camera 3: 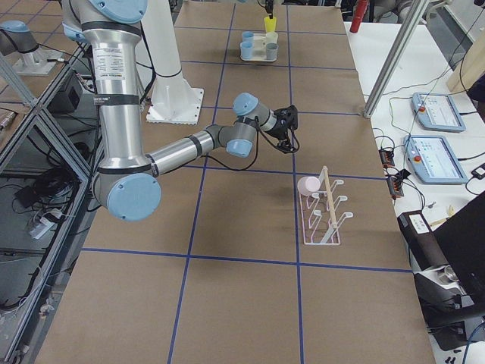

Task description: Transfer IKEA cup to right arm and place on rack

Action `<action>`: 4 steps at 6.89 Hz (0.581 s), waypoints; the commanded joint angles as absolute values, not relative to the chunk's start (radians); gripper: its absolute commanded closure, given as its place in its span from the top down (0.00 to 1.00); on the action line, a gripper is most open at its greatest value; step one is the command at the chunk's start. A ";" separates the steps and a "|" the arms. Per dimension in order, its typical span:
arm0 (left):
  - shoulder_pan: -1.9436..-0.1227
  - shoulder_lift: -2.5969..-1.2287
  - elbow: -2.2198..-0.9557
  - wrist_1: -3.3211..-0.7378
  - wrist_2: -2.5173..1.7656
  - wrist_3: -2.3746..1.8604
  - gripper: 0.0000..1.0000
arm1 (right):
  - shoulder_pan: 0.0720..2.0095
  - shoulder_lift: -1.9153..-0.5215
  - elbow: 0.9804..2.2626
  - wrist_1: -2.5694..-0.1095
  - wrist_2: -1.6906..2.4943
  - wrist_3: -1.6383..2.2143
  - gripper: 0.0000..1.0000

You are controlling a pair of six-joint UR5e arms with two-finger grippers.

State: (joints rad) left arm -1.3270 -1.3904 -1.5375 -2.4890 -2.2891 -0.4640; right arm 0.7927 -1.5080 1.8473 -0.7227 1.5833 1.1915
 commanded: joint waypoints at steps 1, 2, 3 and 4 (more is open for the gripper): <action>-1.429 -1.313 -1.712 -2.464 -2.309 -0.474 0.00 | 0.764 -1.506 1.859 -0.723 1.542 1.206 1.00; -1.431 -1.309 -1.847 -2.404 -2.313 -0.664 0.00 | 0.749 -1.506 1.899 -0.724 1.542 1.253 1.00; -1.431 -1.308 -1.940 -2.401 -2.321 -0.780 0.00 | 0.711 -1.496 1.942 -0.724 1.540 1.335 1.00; -1.428 -1.312 -1.989 -2.413 -2.374 -0.878 0.00 | 0.677 -1.447 1.956 -0.724 1.540 1.448 1.00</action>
